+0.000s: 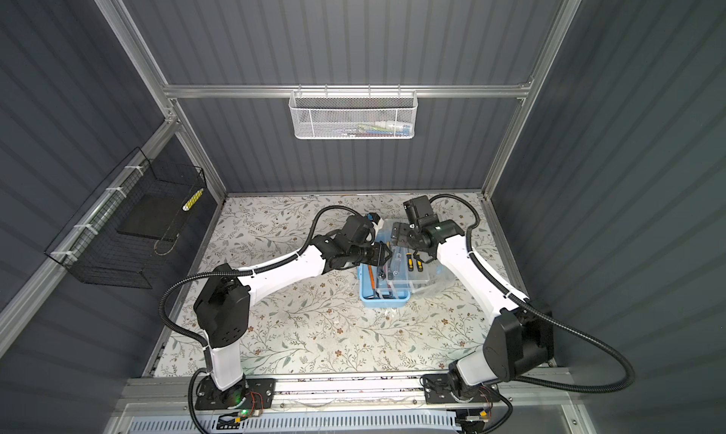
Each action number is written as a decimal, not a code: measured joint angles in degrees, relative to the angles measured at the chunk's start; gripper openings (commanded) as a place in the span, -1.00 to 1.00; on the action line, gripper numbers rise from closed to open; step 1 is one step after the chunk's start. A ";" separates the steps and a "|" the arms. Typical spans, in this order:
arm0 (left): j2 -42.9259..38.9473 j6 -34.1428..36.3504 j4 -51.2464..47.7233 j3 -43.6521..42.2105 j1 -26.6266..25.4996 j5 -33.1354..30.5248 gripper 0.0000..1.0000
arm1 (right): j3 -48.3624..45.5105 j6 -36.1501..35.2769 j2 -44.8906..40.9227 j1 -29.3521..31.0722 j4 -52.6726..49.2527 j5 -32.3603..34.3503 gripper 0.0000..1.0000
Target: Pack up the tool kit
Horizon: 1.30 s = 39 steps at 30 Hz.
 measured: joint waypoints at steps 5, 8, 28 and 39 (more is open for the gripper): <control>0.00 0.00 -0.57 0.26 0.00 -0.28 -0.05 | 1.64 0.00 -6.12 0.63 0.83 -2.19 0.98; 0.00 0.00 -0.61 0.26 0.00 -0.57 -0.04 | 1.62 -0.44 -11.34 0.68 0.87 -1.27 0.98; 0.00 -0.02 -0.63 0.24 0.00 -0.87 -0.04 | -18.64 -2.75 -24.68 -15.85 4.46 -7.43 0.98; 0.00 0.00 -0.68 0.24 0.00 -1.07 -0.03 | -21.00 -0.50 -22.27 -17.73 7.82 -14.69 0.98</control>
